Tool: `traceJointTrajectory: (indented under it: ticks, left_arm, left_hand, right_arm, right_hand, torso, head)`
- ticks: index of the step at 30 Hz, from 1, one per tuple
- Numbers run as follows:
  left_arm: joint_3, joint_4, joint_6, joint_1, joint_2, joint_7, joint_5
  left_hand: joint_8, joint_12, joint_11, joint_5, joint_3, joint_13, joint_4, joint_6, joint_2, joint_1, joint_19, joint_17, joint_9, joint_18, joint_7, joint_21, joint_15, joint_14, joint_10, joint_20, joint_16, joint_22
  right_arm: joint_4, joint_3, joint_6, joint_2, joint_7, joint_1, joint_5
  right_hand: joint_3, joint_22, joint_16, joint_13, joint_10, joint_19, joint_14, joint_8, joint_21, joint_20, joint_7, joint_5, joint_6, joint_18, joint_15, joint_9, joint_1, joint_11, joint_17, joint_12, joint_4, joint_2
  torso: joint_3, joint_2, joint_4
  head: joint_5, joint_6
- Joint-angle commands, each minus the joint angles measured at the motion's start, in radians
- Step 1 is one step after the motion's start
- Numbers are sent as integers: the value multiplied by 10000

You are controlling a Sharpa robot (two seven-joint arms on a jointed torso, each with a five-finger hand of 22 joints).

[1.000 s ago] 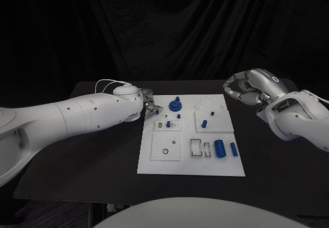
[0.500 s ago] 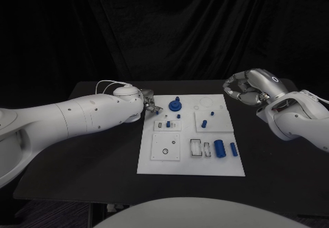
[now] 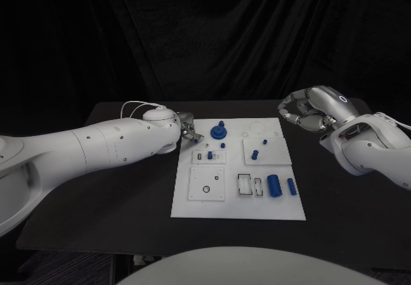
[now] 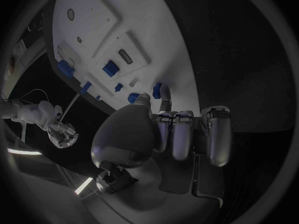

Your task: Assemble the parts on the task board

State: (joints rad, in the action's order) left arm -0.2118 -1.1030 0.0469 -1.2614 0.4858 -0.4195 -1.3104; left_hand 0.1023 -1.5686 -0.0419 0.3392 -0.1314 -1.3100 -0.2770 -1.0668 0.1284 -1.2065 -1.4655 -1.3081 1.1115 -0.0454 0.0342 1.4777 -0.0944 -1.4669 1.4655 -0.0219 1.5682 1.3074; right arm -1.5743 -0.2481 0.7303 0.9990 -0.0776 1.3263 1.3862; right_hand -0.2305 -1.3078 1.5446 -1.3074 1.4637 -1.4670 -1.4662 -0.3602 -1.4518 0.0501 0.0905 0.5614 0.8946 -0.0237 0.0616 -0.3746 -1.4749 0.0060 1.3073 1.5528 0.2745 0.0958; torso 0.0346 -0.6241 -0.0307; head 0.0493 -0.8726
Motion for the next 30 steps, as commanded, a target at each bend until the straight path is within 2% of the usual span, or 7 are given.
traceJointTrajectory:
  ticks: [1,12,18,20,25,30]
  left_arm:
    - [8,7,42,25,-38,171,-13]
    - [8,47,8,69,-54,-10,-13]
    - [8,50,8,83,-58,-48,-13]
    - [8,39,16,88,-55,-34,-13]
    - [8,-83,179,98,-3,-79,-13]
    - [8,-360,622,107,109,-134,385]
  left_hand:
    - [-40,-22,42,-14,123,-2608,11,-69,8,-145,-267,-2627,-23,98,-13,-58,83,-1039,1053,-50,26,1714]
    - [-116,-22,19,364,584,-2608,50,-78,-99,-486,-265,-2627,-86,95,-38,-74,64,-1039,1053,-34,26,1725]
    - [-165,-22,4,749,1113,-2608,39,-88,-324,-691,-261,-2627,-122,92,-54,-95,52,-1039,1053,-16,26,1732]
    - [-184,-22,-3,906,1438,-2608,44,-85,-449,-791,-260,-2627,-133,91,-59,-103,43,-1039,1053,-9,26,1737]
    - [-189,-22,-10,910,2036,-2608,7,-115,-711,-841,-258,-2627,-132,89,-63,-120,35,-1039,1053,-2,26,1744]
    - [-110,-22,-47,941,3133,-2608,66,-263,-1188,-803,-274,-2627,-56,91,-113,-131,-1,-1039,1053,36,26,1770]
  right_arm:
    - [1,8,119,-1,60,-24,17]
    - [-6,8,115,5,64,-24,17]
    - [-25,8,118,26,58,-24,17]
    - [-36,8,121,36,59,-24,17]
    - [-54,8,128,52,60,-24,17]
    - [-77,8,138,92,58,-24,17]
  right_hand:
    - [-50,-2218,-44,-2372,832,-432,-965,-49,44,64,22,67,78,-73,-83,11,-15,69,2341,-42,-6,-53]
    - [-72,-2220,-39,-2374,835,-435,-966,-54,38,65,22,113,80,-72,-85,15,-31,70,2345,-40,-23,-55]
    - [-85,-2220,-43,-2371,832,-436,-965,-57,38,66,24,151,81,-71,-86,17,-38,71,2341,-44,-31,-55]
    - [-101,-2219,-46,-2364,826,-435,-964,-60,42,67,27,201,80,-72,-88,21,-44,74,2338,-49,-41,-52]
    - [-108,-2216,-48,-2365,828,-430,-964,-61,53,68,29,227,80,-75,-89,23,-44,74,2336,-48,-44,-50]
    - [-108,-2216,-48,-2365,828,-430,-964,-61,53,68,29,227,80,-75,-89,23,-44,74,2336,-48,-44,-50]
  torso:
    - [6,-1,6]
    - [2,2,14]
    - [1,2,3]
    - [1,1,5]
    - [-4,-1,8]
    - [1,-1,-9]
  head:
    - [1,0]
    - [3,0]
    - [19,0]
    - [36,0]
    - [40,0]
    - [30,0]
